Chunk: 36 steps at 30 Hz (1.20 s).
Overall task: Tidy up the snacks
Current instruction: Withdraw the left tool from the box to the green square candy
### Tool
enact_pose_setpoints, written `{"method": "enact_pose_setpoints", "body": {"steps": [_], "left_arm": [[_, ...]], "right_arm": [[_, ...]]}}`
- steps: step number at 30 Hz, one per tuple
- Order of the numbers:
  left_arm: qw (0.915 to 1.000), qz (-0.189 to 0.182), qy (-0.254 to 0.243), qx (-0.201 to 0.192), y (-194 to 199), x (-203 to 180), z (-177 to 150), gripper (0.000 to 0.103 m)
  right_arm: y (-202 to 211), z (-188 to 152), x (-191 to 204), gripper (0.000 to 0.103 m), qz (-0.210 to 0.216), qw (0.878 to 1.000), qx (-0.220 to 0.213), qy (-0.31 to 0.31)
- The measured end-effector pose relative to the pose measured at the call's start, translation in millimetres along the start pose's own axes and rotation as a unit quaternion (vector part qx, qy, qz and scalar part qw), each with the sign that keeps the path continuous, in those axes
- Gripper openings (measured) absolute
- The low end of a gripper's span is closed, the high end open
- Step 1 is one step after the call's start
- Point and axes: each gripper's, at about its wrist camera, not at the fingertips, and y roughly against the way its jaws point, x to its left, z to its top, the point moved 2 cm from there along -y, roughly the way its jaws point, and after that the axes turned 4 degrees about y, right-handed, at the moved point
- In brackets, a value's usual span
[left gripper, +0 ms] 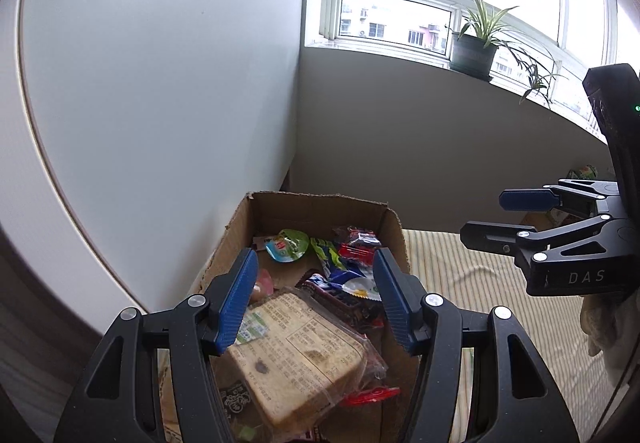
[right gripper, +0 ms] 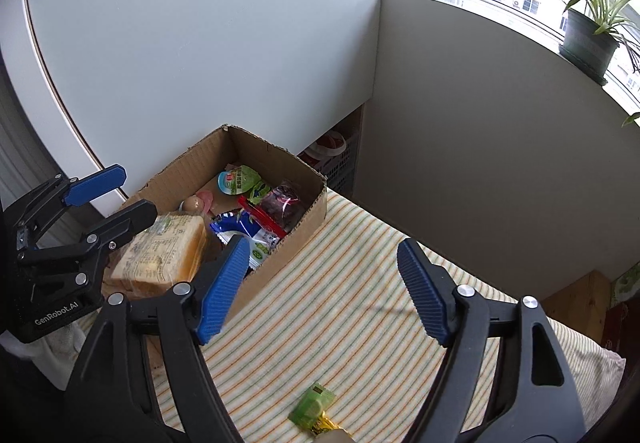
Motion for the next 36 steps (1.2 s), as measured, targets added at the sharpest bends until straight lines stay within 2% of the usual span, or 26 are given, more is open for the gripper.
{"method": "enact_pose_setpoints", "body": {"steps": [9,14,20,25,27,36], "left_arm": [[0.9990,-0.045,-0.004,0.001,22.7,-36.5,-24.8,0.059],[0.9968,-0.071,-0.027,0.025,14.8,-71.1,-40.5,0.059],[0.9905,-0.113,-0.045,0.063,3.1,-108.3,-59.5,0.059],[0.9877,-0.094,-0.072,0.102,-20.8,-129.1,-81.0,0.059],[0.9870,-0.085,-0.077,0.112,-28.2,-131.6,-88.6,0.059],[0.9830,-0.066,-0.101,0.139,-50.8,-144.5,-106.5,0.059]], "right_arm": [[30.6,-75.2,-21.9,0.080,-0.018,0.999,0.018,-0.021],[37.9,-112.7,-28.5,0.080,-0.012,0.999,0.037,-0.019],[43.6,-139.1,-35.2,0.077,-0.010,0.999,0.050,-0.014],[41.1,-155.8,-36.4,0.070,-0.002,0.998,0.058,-0.012],[37.0,-160.1,-33.0,0.064,-0.002,0.998,0.062,0.003],[17.1,-172.2,-20.7,0.063,0.023,0.997,0.069,0.040]]}}
